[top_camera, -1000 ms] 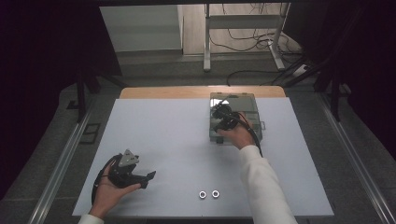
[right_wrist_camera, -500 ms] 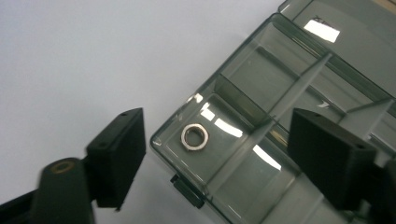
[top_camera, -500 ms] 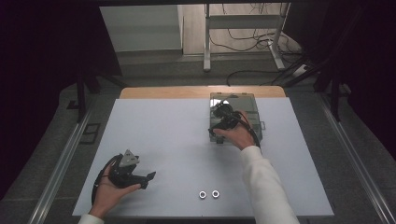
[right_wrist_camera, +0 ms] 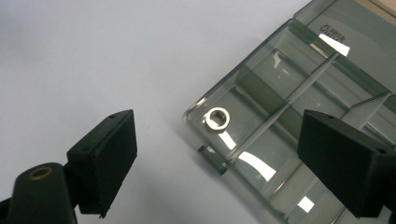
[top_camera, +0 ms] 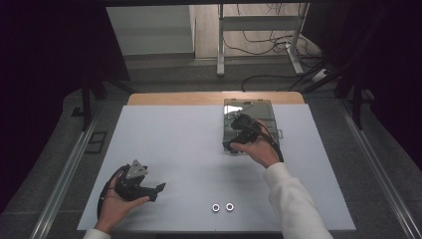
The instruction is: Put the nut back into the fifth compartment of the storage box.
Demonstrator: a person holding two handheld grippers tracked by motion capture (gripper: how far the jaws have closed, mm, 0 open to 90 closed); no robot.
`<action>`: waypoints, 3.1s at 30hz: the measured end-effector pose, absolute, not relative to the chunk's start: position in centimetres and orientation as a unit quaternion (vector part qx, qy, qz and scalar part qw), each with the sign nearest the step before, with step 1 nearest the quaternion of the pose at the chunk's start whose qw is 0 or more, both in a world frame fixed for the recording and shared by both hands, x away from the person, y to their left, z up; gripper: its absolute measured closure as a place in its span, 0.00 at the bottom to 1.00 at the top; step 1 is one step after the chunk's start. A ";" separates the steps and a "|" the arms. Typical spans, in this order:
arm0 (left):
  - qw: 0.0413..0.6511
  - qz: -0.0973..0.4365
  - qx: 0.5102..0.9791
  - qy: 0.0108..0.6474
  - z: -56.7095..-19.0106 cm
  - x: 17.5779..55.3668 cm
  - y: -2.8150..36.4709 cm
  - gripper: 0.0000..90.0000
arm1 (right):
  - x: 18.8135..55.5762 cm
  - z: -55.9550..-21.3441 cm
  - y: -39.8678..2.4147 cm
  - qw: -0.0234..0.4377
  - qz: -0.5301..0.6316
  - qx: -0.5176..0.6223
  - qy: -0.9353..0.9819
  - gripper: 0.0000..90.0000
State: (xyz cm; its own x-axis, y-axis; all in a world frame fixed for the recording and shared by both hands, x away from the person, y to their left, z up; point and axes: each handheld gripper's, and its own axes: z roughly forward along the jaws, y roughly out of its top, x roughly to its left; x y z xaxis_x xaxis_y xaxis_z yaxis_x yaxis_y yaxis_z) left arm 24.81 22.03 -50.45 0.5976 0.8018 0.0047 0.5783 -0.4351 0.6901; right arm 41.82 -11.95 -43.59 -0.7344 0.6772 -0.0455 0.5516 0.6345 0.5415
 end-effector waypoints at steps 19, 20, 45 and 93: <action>0.330 0.164 0.831 0.417 -50.5 24.8 22.0 0.12 | 36.3 -43.9 -12.8 0.103 0.283 0.289 0.909 0.14; 0.330 0.165 0.830 0.418 -50.5 24.8 22.1 0.12 | 36.0 -43.9 -13.0 0.101 0.287 0.288 0.908 0.15; 0.333 0.165 0.830 0.416 -50.5 24.9 21.8 0.12 | 30.0 -45.6 -12.8 0.071 0.274 0.230 0.931 0.16; 0.324 0.168 0.835 0.412 -50.6 25.0 21.7 0.12 | 26.5 -50.1 -7.6 0.017 0.187 0.076 0.979 0.37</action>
State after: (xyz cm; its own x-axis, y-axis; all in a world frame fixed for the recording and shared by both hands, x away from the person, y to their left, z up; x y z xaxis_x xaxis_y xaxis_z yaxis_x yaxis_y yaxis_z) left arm 25.04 21.74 -50.62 0.6043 0.7966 0.0123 0.5792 -0.4499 0.6798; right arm 26.54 -7.55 -50.09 -0.9880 0.1542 -0.0040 0.1418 0.9185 0.3691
